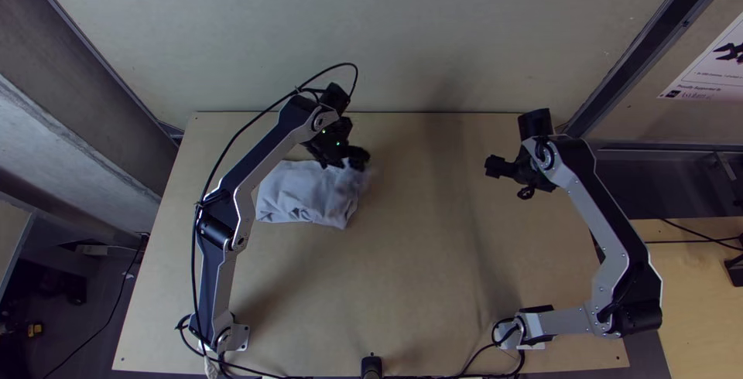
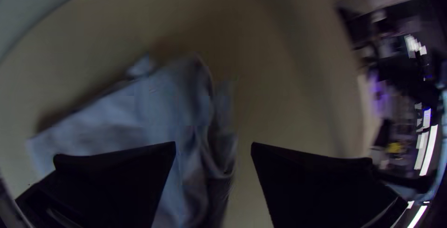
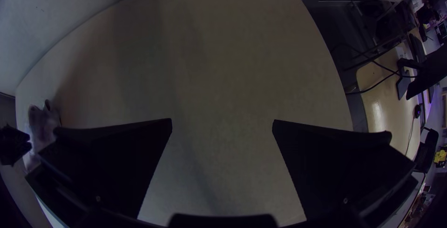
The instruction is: Fold the t-shirt
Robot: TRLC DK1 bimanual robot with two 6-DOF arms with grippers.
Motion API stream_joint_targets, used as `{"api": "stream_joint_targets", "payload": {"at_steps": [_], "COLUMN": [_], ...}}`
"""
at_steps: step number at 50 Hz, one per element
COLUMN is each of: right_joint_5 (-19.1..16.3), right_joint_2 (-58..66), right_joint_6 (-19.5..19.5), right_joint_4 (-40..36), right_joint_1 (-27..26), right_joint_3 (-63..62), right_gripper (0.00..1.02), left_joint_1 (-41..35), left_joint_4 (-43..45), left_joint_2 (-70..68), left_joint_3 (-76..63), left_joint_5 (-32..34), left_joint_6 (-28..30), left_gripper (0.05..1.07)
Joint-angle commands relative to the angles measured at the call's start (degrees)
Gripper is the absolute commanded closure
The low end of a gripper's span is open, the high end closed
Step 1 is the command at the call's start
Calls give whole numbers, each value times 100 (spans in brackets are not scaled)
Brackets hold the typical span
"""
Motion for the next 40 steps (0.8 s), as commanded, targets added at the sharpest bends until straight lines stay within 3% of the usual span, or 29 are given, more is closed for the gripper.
{"api": "stream_joint_targets", "payload": {"at_steps": [1, 5, 14, 22, 32, 40], "right_joint_5": [48, 48, 110, 110, 110, 101], "right_joint_2": [-182, -243, -349, -463, -779, -1272], "right_joint_6": [88, 61, -114, -281, -818, -1468], "right_joint_4": [23, 23, 138, 296, 867, 1816], "right_joint_1": [34, 34, -28, -80, -71, -36], "right_joint_3": [-195, -221, -169, 51, 341, 368], "right_gripper": [3, 3, 3, 3, 3, 3], "left_joint_1": [144, 214, 311, 364, 619, 1093], "left_joint_4": [299, 422, 361, 396, 941, 1705], "left_joint_2": [-37, -99, -301, -881, -1997, -3078], "left_joint_3": [162, 170, -58, -427, -1324, -2211], "left_joint_5": [974, 1396, 1256, 104, -1082, -1293], "left_joint_6": [-830, -997, -742, -329, 208, 559], "left_gripper": [9, 9, 9, 9, 9, 9]}}
